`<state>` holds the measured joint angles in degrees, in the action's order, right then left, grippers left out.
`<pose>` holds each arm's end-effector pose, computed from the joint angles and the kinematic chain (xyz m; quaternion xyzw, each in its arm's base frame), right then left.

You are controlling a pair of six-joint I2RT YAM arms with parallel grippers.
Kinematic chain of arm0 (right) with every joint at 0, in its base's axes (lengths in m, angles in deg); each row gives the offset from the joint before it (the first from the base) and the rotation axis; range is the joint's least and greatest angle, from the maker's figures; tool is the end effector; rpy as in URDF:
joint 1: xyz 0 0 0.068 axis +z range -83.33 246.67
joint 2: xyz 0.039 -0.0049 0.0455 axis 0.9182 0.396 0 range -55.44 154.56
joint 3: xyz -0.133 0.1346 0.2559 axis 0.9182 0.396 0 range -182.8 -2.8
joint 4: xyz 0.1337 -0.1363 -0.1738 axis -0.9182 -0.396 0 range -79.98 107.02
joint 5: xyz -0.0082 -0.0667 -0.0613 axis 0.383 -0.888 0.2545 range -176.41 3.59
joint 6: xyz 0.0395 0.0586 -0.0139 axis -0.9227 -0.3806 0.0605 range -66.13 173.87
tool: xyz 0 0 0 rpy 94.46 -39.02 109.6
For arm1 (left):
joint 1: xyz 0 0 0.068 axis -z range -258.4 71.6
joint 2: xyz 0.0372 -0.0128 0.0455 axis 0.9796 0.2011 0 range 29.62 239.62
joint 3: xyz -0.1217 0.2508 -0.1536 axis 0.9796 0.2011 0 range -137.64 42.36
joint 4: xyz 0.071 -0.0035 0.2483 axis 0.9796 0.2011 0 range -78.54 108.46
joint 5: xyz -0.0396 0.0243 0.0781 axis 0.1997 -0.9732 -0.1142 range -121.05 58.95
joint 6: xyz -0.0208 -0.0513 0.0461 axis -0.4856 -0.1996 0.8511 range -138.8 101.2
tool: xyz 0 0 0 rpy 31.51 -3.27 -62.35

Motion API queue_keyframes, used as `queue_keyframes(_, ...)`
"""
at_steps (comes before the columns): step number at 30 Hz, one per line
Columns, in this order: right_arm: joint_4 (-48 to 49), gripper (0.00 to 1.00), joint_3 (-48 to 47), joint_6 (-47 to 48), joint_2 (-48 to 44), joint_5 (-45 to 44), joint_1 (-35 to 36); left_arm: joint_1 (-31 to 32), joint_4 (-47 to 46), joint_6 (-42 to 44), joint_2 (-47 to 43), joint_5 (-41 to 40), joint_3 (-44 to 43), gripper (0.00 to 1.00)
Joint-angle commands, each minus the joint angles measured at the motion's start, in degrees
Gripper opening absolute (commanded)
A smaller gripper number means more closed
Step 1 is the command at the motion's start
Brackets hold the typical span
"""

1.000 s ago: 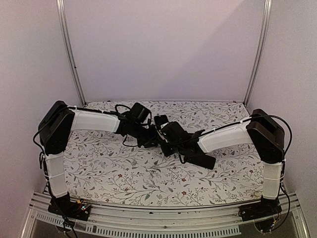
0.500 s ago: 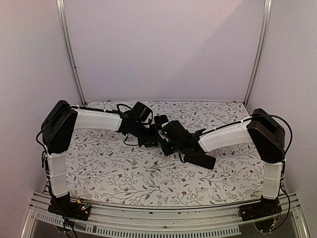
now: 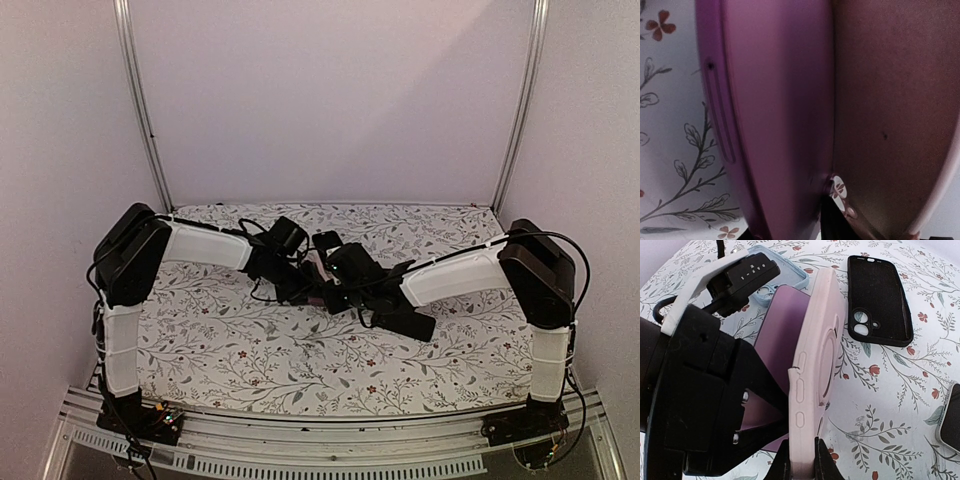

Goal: Take the phone out of the phone case
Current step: Remove the phone case from the phone.

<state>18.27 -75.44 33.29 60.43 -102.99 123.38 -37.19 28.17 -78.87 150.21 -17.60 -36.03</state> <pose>0.2723 0.3836 0.1837 -0.2245 0.8775 0.1487 0.3967 0.3411 -0.3171 0.1502 -0.1259 0.9490 -0.2773 0.0816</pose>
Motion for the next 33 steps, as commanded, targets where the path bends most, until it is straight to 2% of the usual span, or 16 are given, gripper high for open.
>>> queue_keyframes(1, 11.07, 0.00, -1.94, -1.33, -4.07, 4.72, 1.49, 0.49, 10.35, 1.33, 5.92, -4.44, 2.80, 0.27)
queue_keyframes(14, 6.19, 0.00, -0.56, -1.36, -6.96, 1.09, -1.06, -0.16, 8.61, 6.16, -0.26, -9.42, 1.22, 0.00)
queue_keyframes(19, 2.15, 0.00, -1.95, -0.78, -6.98, -3.17, -1.46, -0.31, 7.33, 8.11, -3.61, -9.49, 2.29, 0.00)
queue_keyframes(24, 0.20, 0.00, -2.07, 0.34, -6.65, -6.16, -1.74, -1.45, 0.46, 9.07, -9.38, -6.90, 6.92, 0.00)
queue_keyframes(30, -0.29, 0.00, -0.08, -1.72, -8.65, -2.51, -4.29, -2.61, 0.07, 12.83, -14.36, -7.53, 9.22, 0.00)
queue_keyframes(33, -0.29, 0.00, 0.66, -2.94, -10.95, 2.07, -6.87, -2.80, 2.11, 15.66, -16.46, -9.32, 10.06, 0.00)
